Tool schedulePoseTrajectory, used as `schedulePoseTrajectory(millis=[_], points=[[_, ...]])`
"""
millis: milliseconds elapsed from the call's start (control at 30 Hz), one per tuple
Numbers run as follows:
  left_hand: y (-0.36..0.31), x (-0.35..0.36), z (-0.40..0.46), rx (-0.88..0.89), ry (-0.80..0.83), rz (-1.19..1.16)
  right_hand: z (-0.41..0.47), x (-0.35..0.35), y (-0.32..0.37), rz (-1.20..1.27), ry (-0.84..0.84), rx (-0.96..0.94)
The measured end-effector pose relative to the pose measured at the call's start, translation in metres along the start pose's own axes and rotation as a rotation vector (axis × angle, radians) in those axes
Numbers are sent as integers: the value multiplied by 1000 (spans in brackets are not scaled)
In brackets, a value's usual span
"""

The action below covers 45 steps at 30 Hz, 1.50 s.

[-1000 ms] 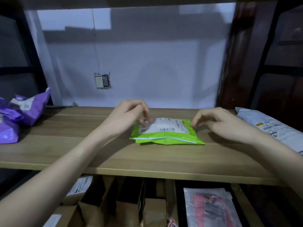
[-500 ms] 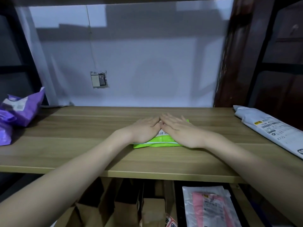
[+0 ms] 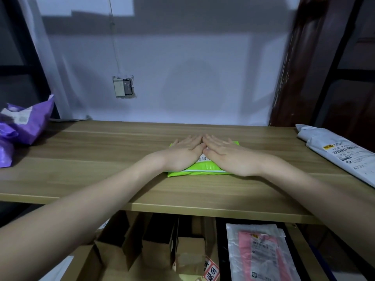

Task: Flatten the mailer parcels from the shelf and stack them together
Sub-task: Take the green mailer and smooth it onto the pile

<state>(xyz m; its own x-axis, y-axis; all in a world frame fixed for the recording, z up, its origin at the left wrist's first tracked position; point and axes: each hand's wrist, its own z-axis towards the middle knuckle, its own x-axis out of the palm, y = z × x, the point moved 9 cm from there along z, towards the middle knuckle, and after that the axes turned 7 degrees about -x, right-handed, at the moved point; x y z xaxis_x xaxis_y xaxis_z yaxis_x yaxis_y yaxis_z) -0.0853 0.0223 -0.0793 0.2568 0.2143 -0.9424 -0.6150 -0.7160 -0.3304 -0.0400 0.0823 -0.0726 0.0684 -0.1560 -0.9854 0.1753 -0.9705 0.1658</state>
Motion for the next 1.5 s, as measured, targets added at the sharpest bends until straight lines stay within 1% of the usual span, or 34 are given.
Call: schedulePoseTrajectory(millis=[333,533,700,800,900,1000,1133,1233,1300,1400,1500], points=[[0,1,-3,-21,11,37,-2,2,1,-19,-21,-7],[0,1,-2,-14,7,3,-1,1,0,2,-39,-5],[0,-6,-1,34,-90,-85,-1,-2,-2,86,-80,-9],[0,-16,-6,43,-169,-156,-1,-8,-1,159,-149,-47],[-3,-26,-13,52,-230,-157,-10,-15,2,254,-185,-98],[-13,-36,-27,70,-308,-207,-29,-26,7,264,-225,-151],[-36,-45,-50,152,-414,-288,-65,-49,6,66,-336,-73],[-62,-47,-73,242,-420,-365,-100,-61,8,133,-388,-53],[-82,-45,-93,292,-406,-392,-127,-63,7,149,-369,-8],[-119,-38,-125,363,-402,-354,-169,-63,14,85,-342,-29],[-150,-29,-154,439,-469,-311,-213,-64,18,69,-394,-37]])
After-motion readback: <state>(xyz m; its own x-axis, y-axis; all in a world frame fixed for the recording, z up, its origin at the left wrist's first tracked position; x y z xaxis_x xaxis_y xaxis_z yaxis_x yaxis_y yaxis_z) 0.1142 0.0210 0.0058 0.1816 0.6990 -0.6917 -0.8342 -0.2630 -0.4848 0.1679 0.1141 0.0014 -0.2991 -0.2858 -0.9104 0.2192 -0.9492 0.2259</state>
